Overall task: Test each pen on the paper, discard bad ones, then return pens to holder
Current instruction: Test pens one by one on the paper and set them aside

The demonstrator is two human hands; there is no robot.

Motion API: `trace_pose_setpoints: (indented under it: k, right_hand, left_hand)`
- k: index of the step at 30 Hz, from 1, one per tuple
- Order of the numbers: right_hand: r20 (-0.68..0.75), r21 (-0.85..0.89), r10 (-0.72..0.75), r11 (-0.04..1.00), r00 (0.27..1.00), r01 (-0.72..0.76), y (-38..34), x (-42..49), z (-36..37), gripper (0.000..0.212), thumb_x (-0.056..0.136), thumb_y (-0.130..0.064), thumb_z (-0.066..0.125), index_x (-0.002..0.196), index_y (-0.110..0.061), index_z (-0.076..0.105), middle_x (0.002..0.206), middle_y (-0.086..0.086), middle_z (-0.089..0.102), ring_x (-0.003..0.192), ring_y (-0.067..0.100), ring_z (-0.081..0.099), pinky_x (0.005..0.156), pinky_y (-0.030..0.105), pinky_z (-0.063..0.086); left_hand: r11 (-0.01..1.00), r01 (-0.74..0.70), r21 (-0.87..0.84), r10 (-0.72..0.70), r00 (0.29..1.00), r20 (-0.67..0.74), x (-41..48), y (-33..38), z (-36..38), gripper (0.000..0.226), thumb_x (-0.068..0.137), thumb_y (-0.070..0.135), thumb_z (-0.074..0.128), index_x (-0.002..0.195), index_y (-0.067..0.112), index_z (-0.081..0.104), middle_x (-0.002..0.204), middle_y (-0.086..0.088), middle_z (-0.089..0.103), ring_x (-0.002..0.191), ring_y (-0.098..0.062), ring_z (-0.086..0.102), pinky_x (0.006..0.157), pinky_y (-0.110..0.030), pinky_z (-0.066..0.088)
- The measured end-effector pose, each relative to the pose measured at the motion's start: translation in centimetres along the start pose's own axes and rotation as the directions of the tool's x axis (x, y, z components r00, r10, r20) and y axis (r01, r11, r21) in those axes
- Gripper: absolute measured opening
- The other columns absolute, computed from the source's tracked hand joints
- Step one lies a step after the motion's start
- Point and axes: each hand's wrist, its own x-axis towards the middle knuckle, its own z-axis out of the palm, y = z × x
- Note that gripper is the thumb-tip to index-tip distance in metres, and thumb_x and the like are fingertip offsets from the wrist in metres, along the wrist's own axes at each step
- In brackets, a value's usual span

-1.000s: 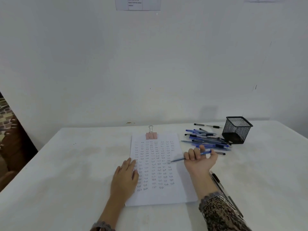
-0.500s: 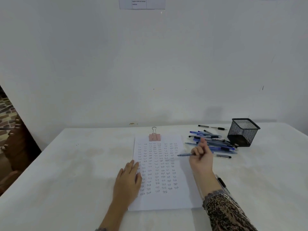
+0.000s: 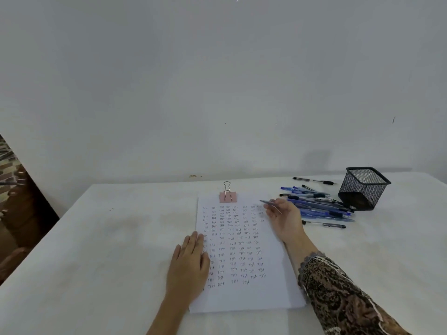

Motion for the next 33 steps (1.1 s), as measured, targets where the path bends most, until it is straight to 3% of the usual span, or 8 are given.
trace_pose_setpoints:
  k: [3, 7, 9, 12, 17, 23, 30, 33]
  right_hand:
    - [0.045, -0.258, -0.094, 0.961, 0.995, 0.102, 0.5, 0.2, 0.2, 0.025, 0.087, 0.015, 0.047, 0.074, -0.007, 0.048, 0.057, 0.007, 0.061, 0.048, 0.016, 0.062, 0.047, 0.017, 0.05]
    - [0.149, -0.602, -0.256, 0.742, 0.955, 0.293, 1.2, 0.3, 0.0, 0.039, 0.083, 0.017, 0.053, 0.063, -0.014, 0.039, 0.049, -0.002, 0.04, 0.04, 0.007, 0.039, 0.045, 0.015, 0.034]
    - [0.103, -0.63, -0.322, 0.711, 0.941, 0.312, 1.7, 0.3, -0.3, 0.054, 0.076, 0.023, 0.048, 0.056, -0.021, 0.025, 0.047, -0.012, 0.027, 0.043, 0.004, 0.025, 0.056, 0.014, 0.027]
    - [0.096, -0.653, -0.34, 0.688, 0.936, 0.316, 2.0, 0.1, -0.1, 0.056, 0.072, 0.026, 0.044, 0.061, -0.023, 0.019, 0.046, -0.015, 0.021, 0.044, 0.002, 0.015, 0.047, 0.013, 0.019]
    - [0.141, -0.73, -0.346, 0.596, 0.928, 0.333, 1.9, -0.6, 0.5, 0.054, 0.071, 0.024, 0.046, 0.057, -0.021, 0.02, 0.057, -0.002, 0.02, 0.044, 0.002, 0.018, 0.046, 0.011, 0.02]
    - [0.146, -0.744, -0.364, 0.572, 0.92, 0.345, 2.2, -0.7, 0.6, 0.052, 0.071, 0.023, 0.047, 0.054, -0.02, 0.022, 0.059, -0.001, 0.023, 0.051, 0.005, 0.022, 0.062, 0.016, 0.024]
    - [0.159, -0.778, -0.389, 0.516, 0.907, 0.358, 2.0, -0.7, 0.5, 0.05, 0.07, 0.02, 0.049, 0.053, -0.019, 0.022, 0.057, -0.001, 0.023, 0.049, 0.005, 0.022, 0.056, 0.018, 0.025]
    - [0.144, -0.768, -0.421, 0.522, 0.895, 0.369, 2.2, -0.5, 0.4, 0.051, 0.071, 0.02, 0.048, 0.052, -0.019, 0.021, 0.054, -0.001, 0.022, 0.052, 0.007, 0.022, 0.069, 0.018, 0.029]
  left_hand:
    - [1.0, 0.003, -0.029, -0.003, 1.0, 0.001, 0.0, 0.0, 0.0, 0.094, 0.062, 0.052, -0.016, 0.147, 0.021, 0.01, 0.155, 0.007, 0.005, 0.143, -0.008, 0.002, 0.11, -0.021, -0.007]
    - [1.0, 0.005, -0.027, -0.005, 1.0, 0.008, 0.1, 0.0, -0.1, 0.093, 0.062, 0.052, -0.017, 0.147, 0.023, 0.009, 0.155, 0.008, 0.004, 0.142, -0.006, 0.001, 0.11, -0.02, -0.008]
    - [1.0, 0.005, -0.025, -0.005, 1.0, 0.014, 0.2, 0.0, -0.1, 0.093, 0.062, 0.052, -0.017, 0.147, 0.024, 0.009, 0.155, 0.009, 0.003, 0.142, -0.006, 0.0, 0.109, -0.02, -0.009]
    - [0.999, 0.012, -0.03, -0.011, 1.0, 0.017, 0.2, 0.0, -0.1, 0.093, 0.062, 0.052, -0.017, 0.147, 0.024, 0.01, 0.155, 0.009, 0.004, 0.142, -0.006, 0.001, 0.11, -0.02, -0.008]
    - [0.999, 0.005, -0.042, -0.004, 1.0, 0.01, 0.1, -0.2, 0.0, 0.092, 0.063, 0.052, -0.015, 0.146, 0.024, 0.012, 0.155, 0.009, 0.007, 0.142, -0.006, 0.002, 0.109, -0.02, -0.008]
    - [0.999, -0.004, -0.054, 0.004, 1.0, 0.001, 0.0, -0.2, 0.0, 0.087, 0.068, 0.052, -0.012, 0.146, 0.024, 0.014, 0.155, 0.009, 0.007, 0.142, -0.006, 0.003, 0.108, -0.019, -0.009]
    - [0.998, -0.002, -0.066, 0.002, 1.0, 0.002, 0.0, -0.2, -0.1, 0.069, 0.083, 0.05, 0.0, 0.146, 0.025, 0.014, 0.155, 0.009, 0.007, 0.142, -0.005, 0.003, 0.11, -0.019, -0.008]
    - [0.997, 0.001, -0.078, -0.001, 1.0, -0.005, 0.0, -0.2, -0.1, 0.085, 0.07, 0.053, -0.009, 0.146, 0.025, 0.015, 0.155, 0.009, 0.008, 0.142, -0.006, 0.004, 0.109, -0.019, -0.008]
